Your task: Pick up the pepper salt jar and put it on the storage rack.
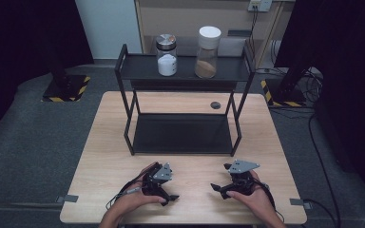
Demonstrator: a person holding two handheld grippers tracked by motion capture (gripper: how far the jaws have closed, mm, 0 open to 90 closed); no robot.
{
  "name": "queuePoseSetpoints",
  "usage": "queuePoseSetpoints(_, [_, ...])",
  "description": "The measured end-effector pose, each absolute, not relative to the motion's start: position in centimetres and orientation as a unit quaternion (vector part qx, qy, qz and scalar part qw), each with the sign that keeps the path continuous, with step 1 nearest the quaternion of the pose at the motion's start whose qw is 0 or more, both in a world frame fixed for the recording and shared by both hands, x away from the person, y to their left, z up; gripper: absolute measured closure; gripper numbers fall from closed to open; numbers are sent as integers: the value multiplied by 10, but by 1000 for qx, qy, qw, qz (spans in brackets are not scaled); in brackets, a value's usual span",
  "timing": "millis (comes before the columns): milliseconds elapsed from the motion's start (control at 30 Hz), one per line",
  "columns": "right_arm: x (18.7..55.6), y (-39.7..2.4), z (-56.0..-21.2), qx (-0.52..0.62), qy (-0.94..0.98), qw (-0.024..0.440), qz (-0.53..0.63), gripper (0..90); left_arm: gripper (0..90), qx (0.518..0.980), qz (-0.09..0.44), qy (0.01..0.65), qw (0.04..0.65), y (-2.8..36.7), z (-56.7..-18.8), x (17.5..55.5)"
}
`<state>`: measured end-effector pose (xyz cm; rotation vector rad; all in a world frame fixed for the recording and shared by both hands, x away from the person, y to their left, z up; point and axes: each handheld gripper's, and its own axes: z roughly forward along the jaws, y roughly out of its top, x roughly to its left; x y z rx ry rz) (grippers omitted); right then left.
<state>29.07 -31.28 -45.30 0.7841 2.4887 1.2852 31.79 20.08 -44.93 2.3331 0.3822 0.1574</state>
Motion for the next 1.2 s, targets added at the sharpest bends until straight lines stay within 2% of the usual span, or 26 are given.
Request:
queuePoseSetpoints(467, [296,-303,-455,265,874,102,395,53,0,912,61,150,377,201,-450,318])
queuePoseSetpoints(1200, [294,-297,-453,254,883,108,380,26,0,912,62,150,377,201,-449,318])
